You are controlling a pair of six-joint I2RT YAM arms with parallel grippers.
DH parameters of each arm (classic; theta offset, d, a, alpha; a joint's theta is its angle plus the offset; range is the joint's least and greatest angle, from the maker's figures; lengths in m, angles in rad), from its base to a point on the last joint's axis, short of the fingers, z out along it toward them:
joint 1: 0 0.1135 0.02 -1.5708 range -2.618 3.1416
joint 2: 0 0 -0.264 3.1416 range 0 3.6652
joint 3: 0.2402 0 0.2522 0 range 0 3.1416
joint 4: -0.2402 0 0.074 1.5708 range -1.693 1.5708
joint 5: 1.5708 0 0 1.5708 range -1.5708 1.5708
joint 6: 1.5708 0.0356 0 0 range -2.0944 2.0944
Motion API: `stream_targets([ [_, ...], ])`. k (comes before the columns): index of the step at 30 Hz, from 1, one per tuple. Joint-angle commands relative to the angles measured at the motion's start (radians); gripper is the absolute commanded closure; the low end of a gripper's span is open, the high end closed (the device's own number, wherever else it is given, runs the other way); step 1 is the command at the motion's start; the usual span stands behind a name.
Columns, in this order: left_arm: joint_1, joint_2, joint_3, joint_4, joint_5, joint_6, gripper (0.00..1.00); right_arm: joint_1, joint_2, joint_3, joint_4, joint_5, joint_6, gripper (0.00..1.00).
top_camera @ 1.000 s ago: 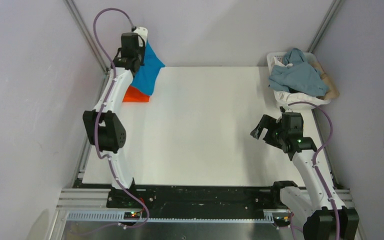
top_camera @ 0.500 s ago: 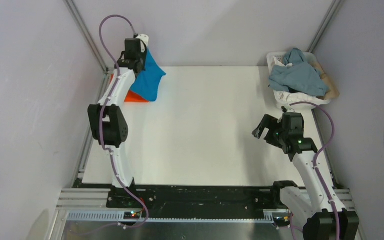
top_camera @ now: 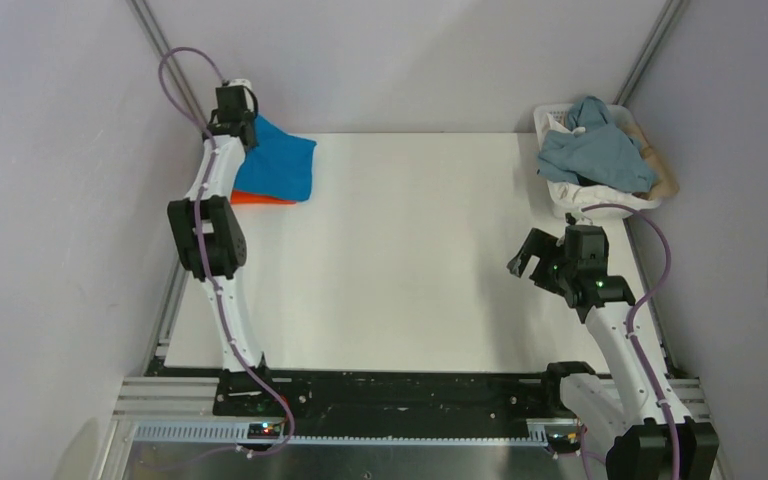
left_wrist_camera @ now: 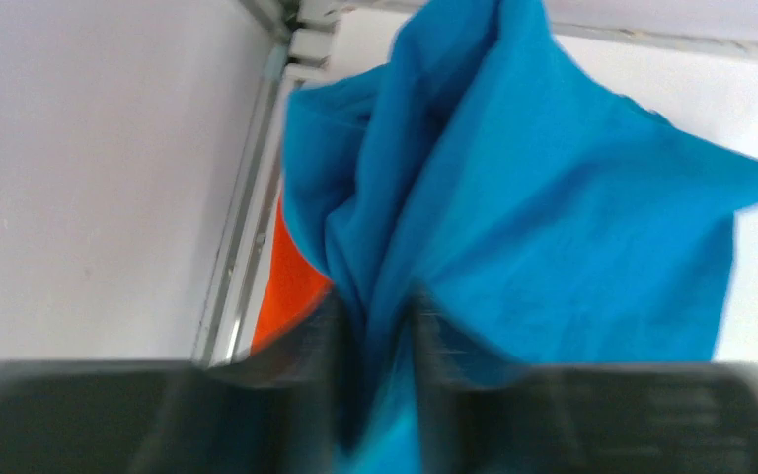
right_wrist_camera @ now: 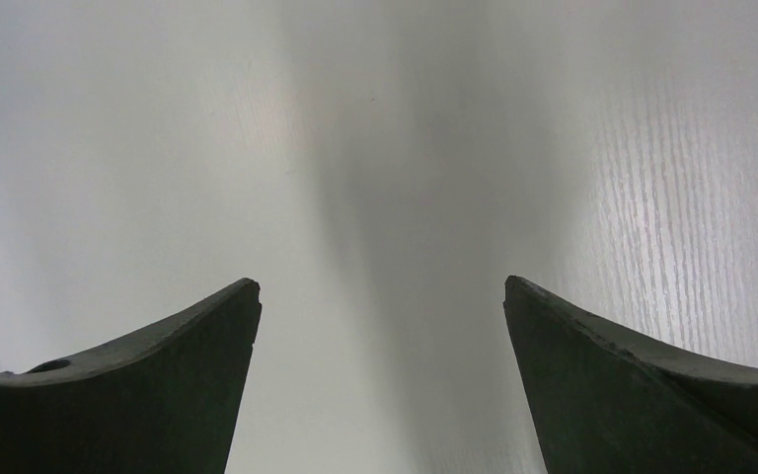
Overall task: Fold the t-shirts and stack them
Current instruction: Put the neatly folded tshirt into the corner of the board with the left arm, then reset both arms
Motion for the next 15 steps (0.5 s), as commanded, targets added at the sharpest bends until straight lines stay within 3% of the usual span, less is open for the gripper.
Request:
stream_targets([
  [1,0.037,0.06,0.079,0.036,-0.143,-0.083,0.37,-0.003,-0.01,0.0,0.0,0.031,0.005,0.02],
  [2,0.039,0.064,0.078,0.033,-0.173,-0.092,0.1,-0.003,-0.013,0.001,0.001,0.029,0.003,0.02],
  [3,0.039,0.053,0.063,0.034,-0.176,-0.094,0.03,-0.003,-0.014,0.001,0.002,0.027,0.003,0.02],
  [9,0.04,-0.068,0.001,0.034,-0.117,-0.169,0.0,-0.004,-0.027,0.001,0.003,0.027,0.004,0.02],
  [15,0.037,-0.259,-0.132,0.039,0.162,-0.356,0.0,-0.003,-0.048,0.003,0.001,0.023,0.017,0.01],
])
